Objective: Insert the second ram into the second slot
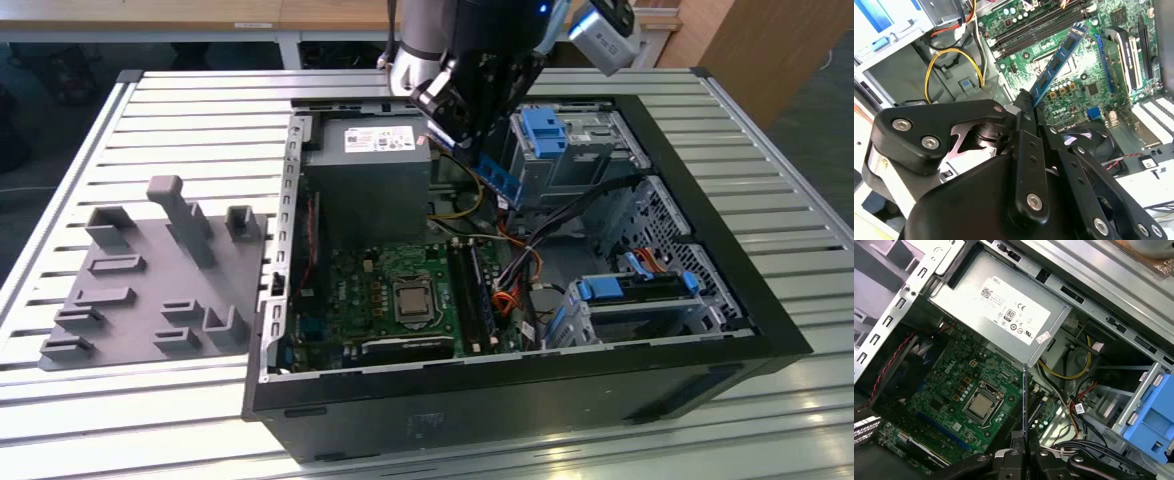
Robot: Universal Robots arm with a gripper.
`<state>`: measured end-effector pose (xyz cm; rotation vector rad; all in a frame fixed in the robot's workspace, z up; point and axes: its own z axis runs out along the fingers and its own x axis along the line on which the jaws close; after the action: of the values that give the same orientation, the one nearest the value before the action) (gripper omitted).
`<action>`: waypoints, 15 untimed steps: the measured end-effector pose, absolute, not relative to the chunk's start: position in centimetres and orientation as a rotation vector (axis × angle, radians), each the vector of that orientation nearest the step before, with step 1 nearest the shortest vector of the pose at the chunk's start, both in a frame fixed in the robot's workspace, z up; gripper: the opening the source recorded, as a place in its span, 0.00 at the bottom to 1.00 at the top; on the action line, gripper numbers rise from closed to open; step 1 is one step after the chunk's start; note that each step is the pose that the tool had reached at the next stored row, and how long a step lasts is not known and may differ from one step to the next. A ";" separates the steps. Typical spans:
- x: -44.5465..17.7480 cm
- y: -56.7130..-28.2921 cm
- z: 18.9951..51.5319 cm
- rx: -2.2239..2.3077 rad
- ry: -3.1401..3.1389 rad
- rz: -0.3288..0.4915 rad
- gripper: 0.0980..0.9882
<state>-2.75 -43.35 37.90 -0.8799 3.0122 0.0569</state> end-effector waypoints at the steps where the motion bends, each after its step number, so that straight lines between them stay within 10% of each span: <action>1: -2.8 -43.4 37.9 -0.866 3.016 0.057 0.05; 15: -2.8 -43.4 37.9 -0.674 3.062 0.056 0.05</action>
<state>-2.75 -43.35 37.89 -0.6745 3.0622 0.0561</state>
